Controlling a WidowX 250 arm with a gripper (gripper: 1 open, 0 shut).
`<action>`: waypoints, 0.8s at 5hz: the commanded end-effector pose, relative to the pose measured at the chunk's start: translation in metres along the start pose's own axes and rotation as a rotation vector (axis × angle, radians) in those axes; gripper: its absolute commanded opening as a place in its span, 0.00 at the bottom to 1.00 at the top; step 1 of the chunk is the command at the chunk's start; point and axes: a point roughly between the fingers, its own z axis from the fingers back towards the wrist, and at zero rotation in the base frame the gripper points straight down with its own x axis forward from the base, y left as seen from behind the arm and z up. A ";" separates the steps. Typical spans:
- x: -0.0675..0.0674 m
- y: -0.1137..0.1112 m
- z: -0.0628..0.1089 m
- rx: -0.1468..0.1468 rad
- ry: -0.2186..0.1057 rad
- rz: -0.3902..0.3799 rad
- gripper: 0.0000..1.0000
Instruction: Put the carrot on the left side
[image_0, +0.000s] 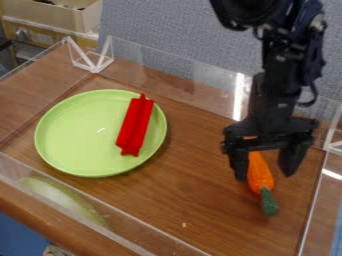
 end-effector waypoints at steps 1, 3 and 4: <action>0.012 0.002 0.004 -0.030 -0.027 0.016 1.00; 0.000 0.000 0.008 -0.041 -0.039 -0.027 1.00; -0.007 0.004 0.005 -0.051 -0.042 -0.074 1.00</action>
